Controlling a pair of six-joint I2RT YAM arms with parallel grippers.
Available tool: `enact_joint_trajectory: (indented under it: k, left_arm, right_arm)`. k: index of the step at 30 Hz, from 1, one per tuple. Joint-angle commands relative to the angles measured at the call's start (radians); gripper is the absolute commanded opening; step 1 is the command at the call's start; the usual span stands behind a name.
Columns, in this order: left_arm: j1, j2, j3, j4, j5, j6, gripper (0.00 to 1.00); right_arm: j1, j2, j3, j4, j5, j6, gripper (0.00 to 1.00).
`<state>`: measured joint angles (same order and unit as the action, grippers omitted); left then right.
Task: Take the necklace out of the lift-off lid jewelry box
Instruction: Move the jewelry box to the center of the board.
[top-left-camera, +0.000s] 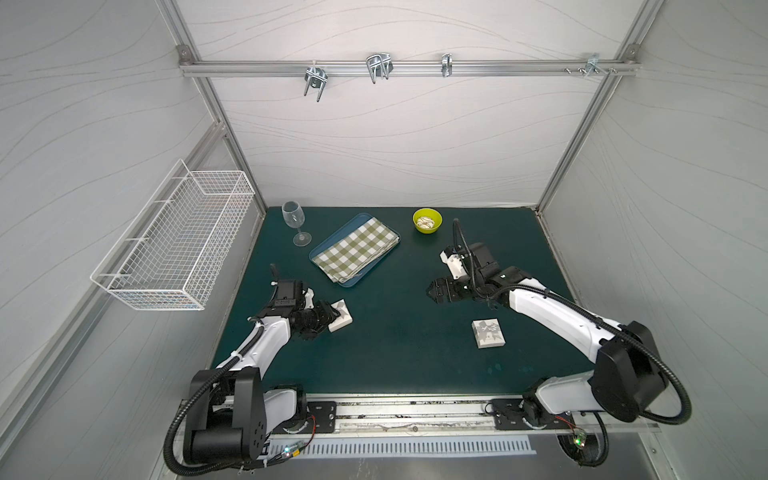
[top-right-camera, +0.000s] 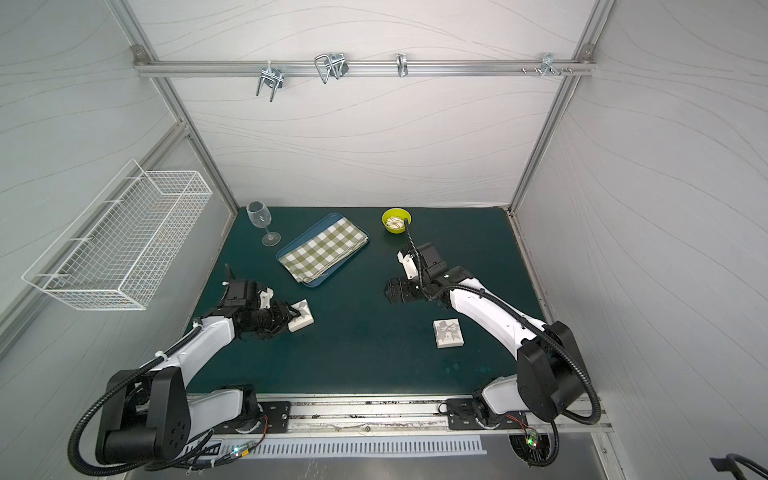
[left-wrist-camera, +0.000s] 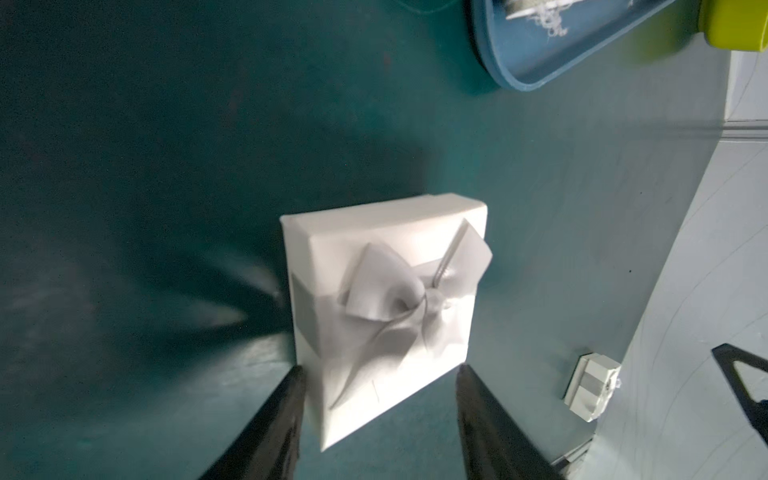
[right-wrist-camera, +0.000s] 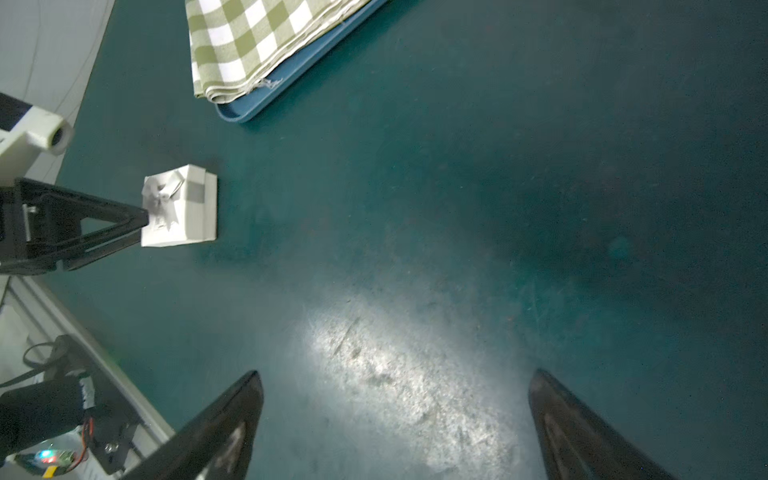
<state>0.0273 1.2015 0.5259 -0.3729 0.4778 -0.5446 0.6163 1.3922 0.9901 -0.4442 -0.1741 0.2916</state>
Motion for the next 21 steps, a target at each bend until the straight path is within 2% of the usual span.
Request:
enact_joint_trajectory:
  k: [1, 5, 8, 12, 14, 17, 21]
  left_arm:
    - [-0.063, 0.022, 0.021, 0.075, 0.022, -0.039, 0.49]
    - [-0.171, 0.015, -0.004, 0.135, -0.044, -0.069, 0.49]
    - [-0.184, 0.001, -0.014, 0.137, -0.053, -0.092, 0.55]
    - [-0.181, -0.104, 0.014, 0.016, -0.149, -0.058, 0.62]
    - [-0.174, -0.155, 0.041, -0.048, -0.22, -0.044, 0.64]
    - [-0.093, -0.194, 0.051, -0.078, -0.223, -0.037, 0.65]
    - [0.037, -0.139, 0.018, -0.01, -0.142, -0.033, 0.61]
  right_arm:
    - [0.013, 0.0, 0.018, -0.087, -0.055, 0.038, 0.99]
    - [0.073, -0.008, 0.025, -0.068, -0.026, -0.032, 0.99]
    - [0.134, 0.049, 0.074, -0.067, -0.014, -0.089, 0.99]
    - [0.261, 0.164, 0.168, -0.058, 0.047, -0.238, 0.99]
    - [0.291, 0.23, 0.226, -0.051, 0.065, -0.251, 0.99]
    - [0.306, 0.332, 0.305, -0.005, 0.0, -0.235, 0.99]
    - [0.321, 0.452, 0.426, 0.001, -0.04, -0.222, 0.99]
